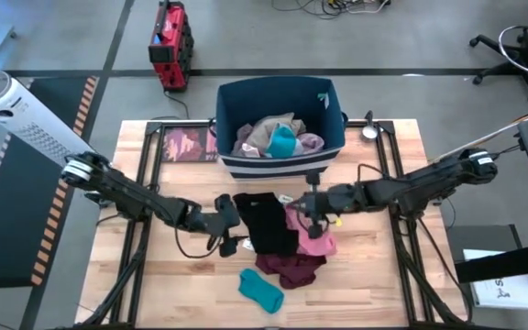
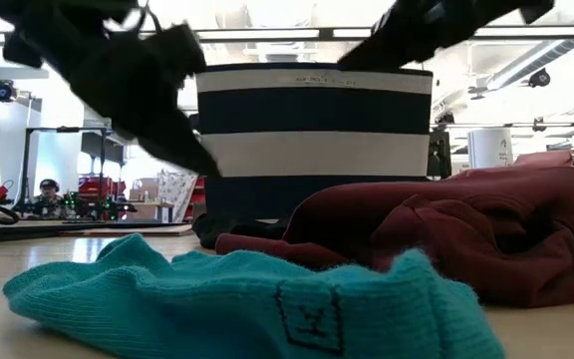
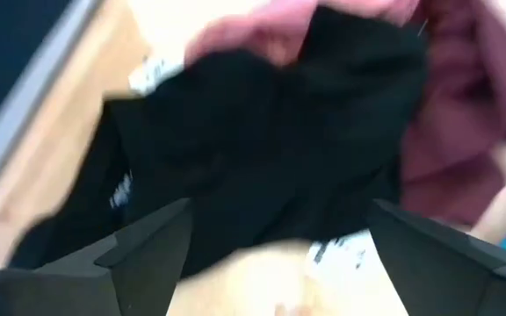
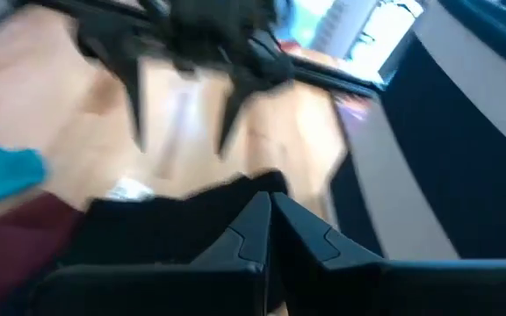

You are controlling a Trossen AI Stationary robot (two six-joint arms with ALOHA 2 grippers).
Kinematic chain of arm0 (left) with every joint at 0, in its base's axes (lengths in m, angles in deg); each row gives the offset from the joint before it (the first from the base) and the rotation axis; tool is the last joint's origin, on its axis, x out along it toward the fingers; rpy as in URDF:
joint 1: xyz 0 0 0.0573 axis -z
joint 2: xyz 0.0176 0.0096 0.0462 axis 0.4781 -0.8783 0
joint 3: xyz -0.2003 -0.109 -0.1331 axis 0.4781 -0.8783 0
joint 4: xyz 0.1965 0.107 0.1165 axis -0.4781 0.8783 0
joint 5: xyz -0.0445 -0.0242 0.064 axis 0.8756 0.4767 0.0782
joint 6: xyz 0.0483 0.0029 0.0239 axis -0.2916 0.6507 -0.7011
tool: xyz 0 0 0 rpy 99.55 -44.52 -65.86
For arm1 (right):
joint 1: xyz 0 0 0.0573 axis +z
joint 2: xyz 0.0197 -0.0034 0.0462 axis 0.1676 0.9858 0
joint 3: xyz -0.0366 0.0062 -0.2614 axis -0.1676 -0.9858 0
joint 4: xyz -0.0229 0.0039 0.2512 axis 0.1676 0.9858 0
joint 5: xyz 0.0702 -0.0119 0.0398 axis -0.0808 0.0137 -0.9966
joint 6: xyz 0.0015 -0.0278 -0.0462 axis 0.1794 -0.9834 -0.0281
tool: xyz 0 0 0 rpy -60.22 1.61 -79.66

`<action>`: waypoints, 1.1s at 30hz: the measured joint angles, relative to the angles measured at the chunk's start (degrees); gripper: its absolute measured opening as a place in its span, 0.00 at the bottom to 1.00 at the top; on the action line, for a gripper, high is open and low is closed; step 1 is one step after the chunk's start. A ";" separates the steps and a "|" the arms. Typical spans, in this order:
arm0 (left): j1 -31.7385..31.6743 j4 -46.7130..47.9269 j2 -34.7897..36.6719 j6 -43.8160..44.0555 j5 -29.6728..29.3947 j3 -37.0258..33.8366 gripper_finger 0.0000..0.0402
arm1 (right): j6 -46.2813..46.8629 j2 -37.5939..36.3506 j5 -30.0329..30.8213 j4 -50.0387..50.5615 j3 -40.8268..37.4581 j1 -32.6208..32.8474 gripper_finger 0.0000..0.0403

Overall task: Sort clothes
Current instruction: Put the black shorts into the blue bin

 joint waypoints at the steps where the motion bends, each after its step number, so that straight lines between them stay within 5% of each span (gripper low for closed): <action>1: -0.02 0.14 -1.39 0.10 -0.02 0.10 0.82 | 0.00 -0.37 -0.02 0.52 -0.09 1.30 0.00; 10: -0.15 0.80 -14.46 -4.90 -7.52 6.07 0.82 | 3.27 -3.84 0.34 2.92 -0.67 10.82 0.00; 18: -2.66 3.13 -20.65 -3.03 -8.19 11.34 0.79 | 3.27 -4.77 0.59 2.42 -1.20 12.91 0.00; 23: -4.09 7.58 -21.70 0.06 -8.88 13.19 0.55 | 3.49 -4.48 2.57 2.57 -1.35 12.91 0.00; 28: -3.85 13.54 -19.83 -2.60 -6.80 14.68 0.10 | 3.45 -4.48 3.28 2.63 -1.59 12.91 0.00; 33: -3.35 19.31 -15.35 -2.70 -5.42 18.74 0.02 | 3.45 -4.48 3.61 2.66 -1.73 12.91 0.00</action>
